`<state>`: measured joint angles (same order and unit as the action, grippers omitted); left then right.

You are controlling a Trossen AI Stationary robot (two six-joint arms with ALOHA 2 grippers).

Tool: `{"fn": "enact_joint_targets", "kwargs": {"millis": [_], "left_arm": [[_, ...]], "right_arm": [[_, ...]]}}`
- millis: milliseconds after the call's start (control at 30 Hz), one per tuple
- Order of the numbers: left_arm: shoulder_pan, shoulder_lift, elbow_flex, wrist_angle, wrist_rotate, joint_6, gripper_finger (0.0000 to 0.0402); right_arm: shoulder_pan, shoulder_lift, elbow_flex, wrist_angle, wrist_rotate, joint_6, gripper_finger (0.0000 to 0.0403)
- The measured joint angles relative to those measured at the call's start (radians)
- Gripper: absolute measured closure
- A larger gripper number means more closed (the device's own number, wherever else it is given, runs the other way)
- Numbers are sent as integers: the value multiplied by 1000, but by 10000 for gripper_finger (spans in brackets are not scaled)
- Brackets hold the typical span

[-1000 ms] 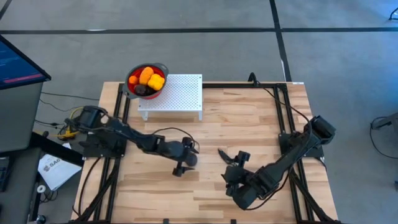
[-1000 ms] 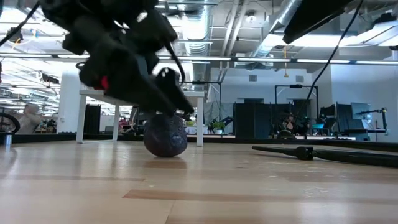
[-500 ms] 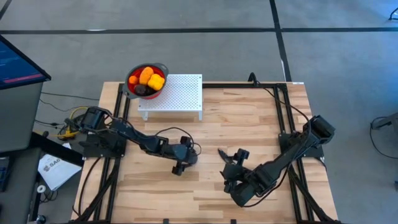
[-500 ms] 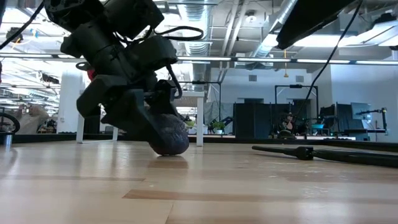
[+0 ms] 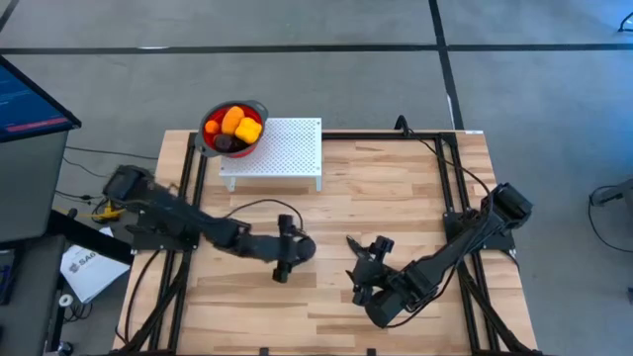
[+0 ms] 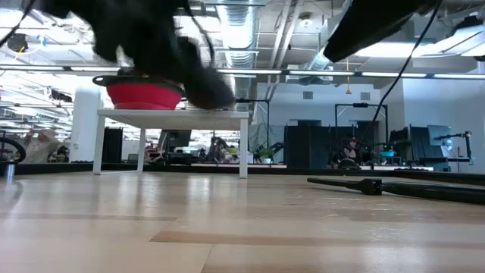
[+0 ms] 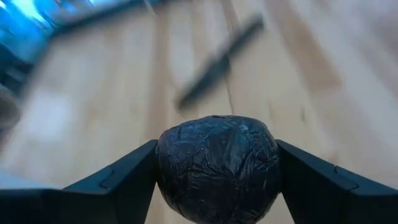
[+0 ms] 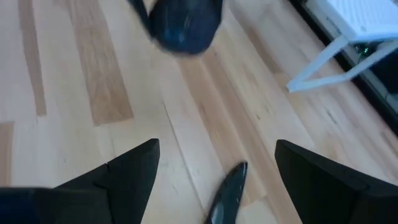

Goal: Pick & Place Fruit
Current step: Put the purple plum into the red strainer bowl on the shelf

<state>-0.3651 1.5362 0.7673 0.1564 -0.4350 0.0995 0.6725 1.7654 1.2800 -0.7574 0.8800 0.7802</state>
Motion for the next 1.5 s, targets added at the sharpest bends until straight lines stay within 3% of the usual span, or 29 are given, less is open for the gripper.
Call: {"fn": "enact_joint_targets", "kwargs": {"millis": [133,333,467,567,867,1067,1200,1367,1500], "left_arm": [[-89,-214,0,-7,-168,-1,116],[-185,-551,0,-38,-588,54,116],[-165,-740,1,-71,-795,145,116],[-105,-844,1,-72,-879,230,116],[233,-1046,-111,-77,-908,262,116],[413,-1096,-211,-77,-887,235,115],[513,-1091,-221,-107,-716,128,116],[671,-1044,-222,-220,-659,65,117],[821,-1012,-205,-312,-373,-104,116]], "right_arm": [[-18,12,-1,73,10,-69,88],[-54,24,0,202,3,-198,88],[-67,24,-1,245,0,-264,88],[-69,24,-1,268,-2,-288,88],[-76,24,-1,275,-7,-293,88],[-77,24,-1,277,-8,-293,88],[-88,24,-1,285,-10,-294,88],[-98,24,-1,299,-18,-294,88],[-97,24,-1,302,-19,-294,88]]}}
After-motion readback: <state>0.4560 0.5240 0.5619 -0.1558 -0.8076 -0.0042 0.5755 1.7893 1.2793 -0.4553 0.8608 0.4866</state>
